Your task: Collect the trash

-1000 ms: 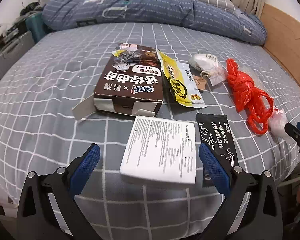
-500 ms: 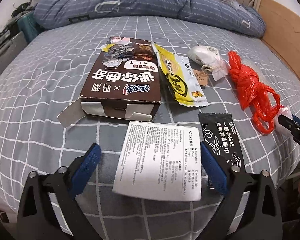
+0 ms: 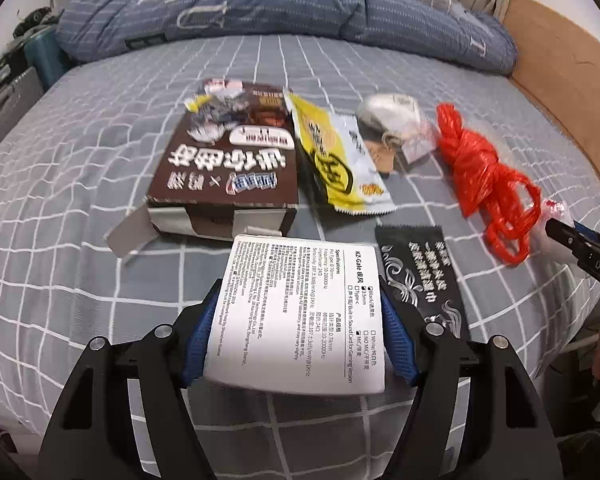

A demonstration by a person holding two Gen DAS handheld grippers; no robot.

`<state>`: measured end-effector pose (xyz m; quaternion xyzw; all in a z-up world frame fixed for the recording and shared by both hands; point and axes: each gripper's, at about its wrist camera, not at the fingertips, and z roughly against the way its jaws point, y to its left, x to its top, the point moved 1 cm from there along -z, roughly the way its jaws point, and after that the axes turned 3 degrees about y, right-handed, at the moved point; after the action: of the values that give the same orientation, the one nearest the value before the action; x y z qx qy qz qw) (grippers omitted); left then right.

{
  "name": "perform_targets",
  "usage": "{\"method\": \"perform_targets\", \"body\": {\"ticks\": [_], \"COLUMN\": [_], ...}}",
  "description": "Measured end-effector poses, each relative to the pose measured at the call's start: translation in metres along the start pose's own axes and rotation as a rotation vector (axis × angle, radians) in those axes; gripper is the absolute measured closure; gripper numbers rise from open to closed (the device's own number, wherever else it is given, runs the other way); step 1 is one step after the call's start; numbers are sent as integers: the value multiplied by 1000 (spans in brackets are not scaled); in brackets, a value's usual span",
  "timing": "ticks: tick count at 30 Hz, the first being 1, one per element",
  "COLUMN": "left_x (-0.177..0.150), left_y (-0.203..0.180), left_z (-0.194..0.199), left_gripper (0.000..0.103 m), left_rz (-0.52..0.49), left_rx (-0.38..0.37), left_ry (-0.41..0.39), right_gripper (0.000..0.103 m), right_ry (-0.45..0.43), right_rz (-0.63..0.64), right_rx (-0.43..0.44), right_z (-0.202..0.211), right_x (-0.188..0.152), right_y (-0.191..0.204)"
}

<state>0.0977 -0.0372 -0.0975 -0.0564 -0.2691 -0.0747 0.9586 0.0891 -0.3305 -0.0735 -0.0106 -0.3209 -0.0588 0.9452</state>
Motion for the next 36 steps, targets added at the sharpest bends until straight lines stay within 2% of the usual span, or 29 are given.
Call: {"method": "perform_targets", "body": {"ticks": [13,18,27,36], "left_x": [2,-4,-18,-34], "left_y": [-10,-11,-20,-35], "left_z": [47,68,106,127], "left_gripper": [34,34,34,34], "left_rz": [9,28,23,7], "left_rx": [-5,-25,-18,-25], "left_ry": [-79,-94,-143,-147], "right_gripper": [54,54,54,54], "right_ry": [-74,-101,-125,-138], "right_rz": [9,21,36,40], "right_rx": [6,4,7,23], "right_z": [48,69,101,129], "right_x": [4,-3,-16,-31], "right_y": [7,7,9,15]}}
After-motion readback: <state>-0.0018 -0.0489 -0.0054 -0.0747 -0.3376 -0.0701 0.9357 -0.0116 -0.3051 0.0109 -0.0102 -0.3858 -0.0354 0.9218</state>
